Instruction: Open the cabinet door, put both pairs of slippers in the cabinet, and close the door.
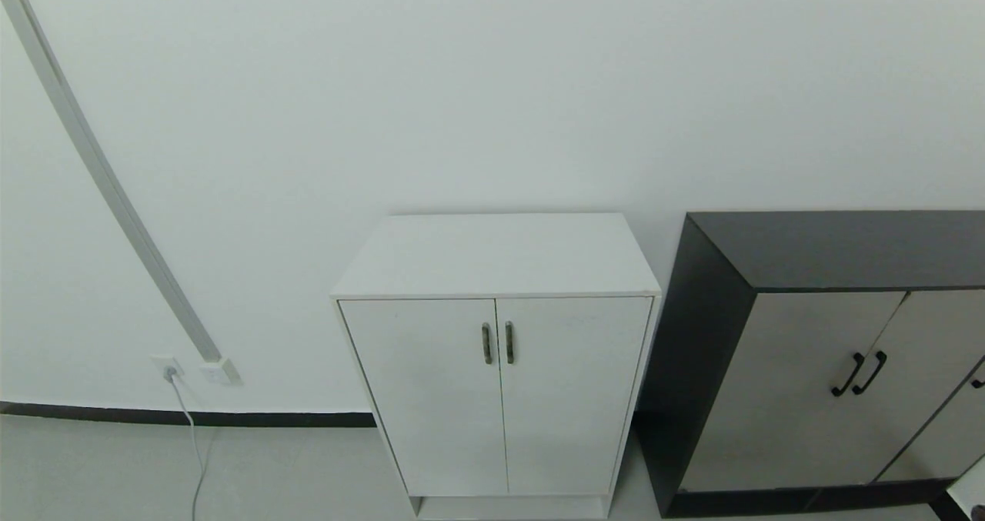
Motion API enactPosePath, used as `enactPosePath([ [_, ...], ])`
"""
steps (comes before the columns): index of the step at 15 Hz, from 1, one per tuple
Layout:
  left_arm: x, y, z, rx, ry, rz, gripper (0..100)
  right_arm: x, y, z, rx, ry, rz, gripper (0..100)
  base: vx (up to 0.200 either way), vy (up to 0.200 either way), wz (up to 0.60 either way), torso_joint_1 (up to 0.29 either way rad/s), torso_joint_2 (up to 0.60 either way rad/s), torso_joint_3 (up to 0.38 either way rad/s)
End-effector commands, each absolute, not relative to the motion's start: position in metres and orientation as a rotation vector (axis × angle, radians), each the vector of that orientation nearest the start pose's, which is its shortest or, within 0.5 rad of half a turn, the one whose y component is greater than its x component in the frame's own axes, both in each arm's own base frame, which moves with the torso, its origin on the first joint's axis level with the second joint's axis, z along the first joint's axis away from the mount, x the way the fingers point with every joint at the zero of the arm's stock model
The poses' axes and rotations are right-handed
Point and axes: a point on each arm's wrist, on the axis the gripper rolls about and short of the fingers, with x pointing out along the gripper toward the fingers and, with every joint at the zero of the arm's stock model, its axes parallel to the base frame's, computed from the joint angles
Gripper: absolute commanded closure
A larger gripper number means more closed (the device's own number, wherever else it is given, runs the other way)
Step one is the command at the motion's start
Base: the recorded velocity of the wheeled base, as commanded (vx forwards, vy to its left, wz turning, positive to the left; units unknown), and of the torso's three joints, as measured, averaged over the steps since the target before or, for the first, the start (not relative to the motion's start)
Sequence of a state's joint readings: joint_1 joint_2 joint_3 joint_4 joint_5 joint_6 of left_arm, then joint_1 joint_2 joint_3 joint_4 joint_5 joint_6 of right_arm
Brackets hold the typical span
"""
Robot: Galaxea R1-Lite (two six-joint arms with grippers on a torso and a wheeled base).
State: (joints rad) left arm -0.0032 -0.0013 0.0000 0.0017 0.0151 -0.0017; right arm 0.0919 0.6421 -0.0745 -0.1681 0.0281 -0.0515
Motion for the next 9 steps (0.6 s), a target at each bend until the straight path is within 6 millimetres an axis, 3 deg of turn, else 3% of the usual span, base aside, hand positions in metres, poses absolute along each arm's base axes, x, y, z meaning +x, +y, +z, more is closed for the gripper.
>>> enactPosePath([
  [1, -0.023, 0.000, 0.075, -0.002, 0.000, 0.012, 100, 0.027, 0.003, 0.105, -0.061, 0.353, 0.141, 100, 0.000, 0.000, 0.00, 0.000, 0.00, 0.000],
  [9, -0.023, 0.000, 0.075, -0.002, 0.002, 0.014, 100, 0.017, 0.003, 0.087, -0.061, 0.409, 0.174, 100, 0.000, 0.000, 0.00, 0.000, 0.00, 0.000],
])
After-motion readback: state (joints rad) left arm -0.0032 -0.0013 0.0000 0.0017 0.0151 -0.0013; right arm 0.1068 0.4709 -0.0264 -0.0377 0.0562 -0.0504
